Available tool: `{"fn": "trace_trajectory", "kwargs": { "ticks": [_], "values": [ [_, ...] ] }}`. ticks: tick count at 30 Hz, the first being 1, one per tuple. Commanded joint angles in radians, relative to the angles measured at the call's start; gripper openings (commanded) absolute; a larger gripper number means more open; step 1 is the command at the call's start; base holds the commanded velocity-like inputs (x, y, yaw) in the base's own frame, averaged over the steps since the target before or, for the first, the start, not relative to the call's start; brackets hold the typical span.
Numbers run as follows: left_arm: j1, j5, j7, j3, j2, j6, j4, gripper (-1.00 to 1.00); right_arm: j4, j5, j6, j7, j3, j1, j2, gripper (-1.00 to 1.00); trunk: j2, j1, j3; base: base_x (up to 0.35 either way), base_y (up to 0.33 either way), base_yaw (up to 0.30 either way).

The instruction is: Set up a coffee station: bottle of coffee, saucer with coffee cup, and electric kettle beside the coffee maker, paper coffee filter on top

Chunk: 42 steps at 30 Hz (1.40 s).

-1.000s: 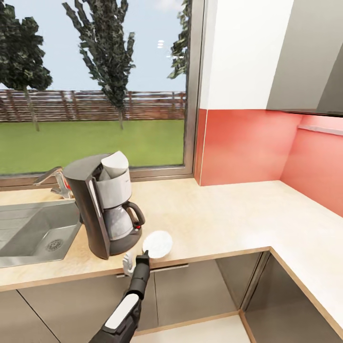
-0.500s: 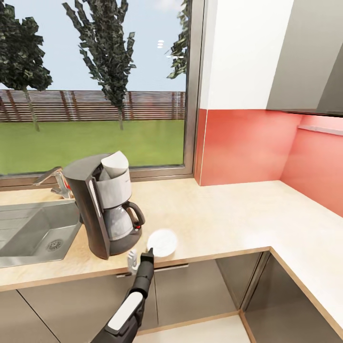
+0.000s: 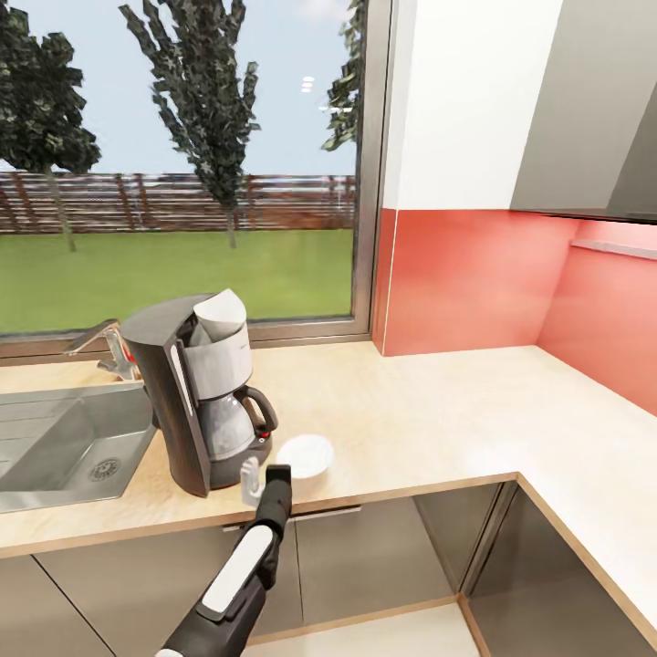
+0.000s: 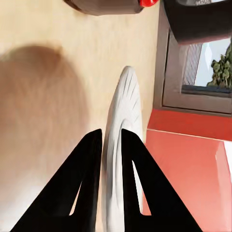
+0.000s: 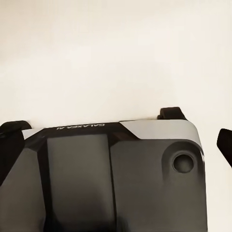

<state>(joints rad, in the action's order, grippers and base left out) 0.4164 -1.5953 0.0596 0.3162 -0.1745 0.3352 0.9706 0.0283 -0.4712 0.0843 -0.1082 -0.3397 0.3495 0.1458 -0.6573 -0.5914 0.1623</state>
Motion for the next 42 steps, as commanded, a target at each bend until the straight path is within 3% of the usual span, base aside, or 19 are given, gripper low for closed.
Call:
{"fn": "trace_trajectory", "kwargs": {
  "ticks": [1,7,10,13,37,38,42],
  "values": [
    [0.001,0.000,0.008,0.002,0.000,0.005,-0.002,-1.00,0.002,-0.007,0.006,-0.005,-0.009,0.000,0.000,1.00,-0.001,0.000,0.002,0.000,0.000,0.000],
    [0.001,-0.003,0.037,0.001,0.000,0.014,-0.007,-1.00,0.001,-0.007,0.006,-0.005,-0.009,0.000,0.000,1.00,-0.001,0.000,0.002,0.000,0.000,0.000],
    [0.001,-0.003,0.064,0.001,0.000,0.078,-0.003,-1.00,0.001,-0.006,0.006,-0.005,-0.009,0.000,0.000,1.00,-0.001,0.000,0.002,0.000,0.000,0.000],
    [0.001,-0.003,0.070,0.002,0.000,0.096,-0.003,-1.00,0.001,-0.006,0.006,-0.005,-0.009,0.000,0.000,1.00,-0.001,0.000,0.002,0.056,-0.012,0.000],
    [0.001,-0.002,0.069,0.000,0.000,0.101,-0.007,-1.00,0.001,-0.006,0.006,-0.005,-0.009,0.000,0.000,1.00,-0.001,0.000,0.002,0.029,-0.010,0.000],
    [0.001,-0.002,0.069,0.000,0.000,0.102,-0.007,1.00,0.001,-0.006,0.006,-0.005,-0.009,0.000,0.000,1.00,-0.001,0.000,0.002,0.000,0.000,0.000],
    [0.001,0.000,0.070,-0.002,0.000,0.103,-0.006,1.00,0.001,-0.006,0.006,-0.005,-0.009,0.000,0.000,1.00,-0.001,0.000,0.002,0.000,0.000,0.000]
  ]
}}
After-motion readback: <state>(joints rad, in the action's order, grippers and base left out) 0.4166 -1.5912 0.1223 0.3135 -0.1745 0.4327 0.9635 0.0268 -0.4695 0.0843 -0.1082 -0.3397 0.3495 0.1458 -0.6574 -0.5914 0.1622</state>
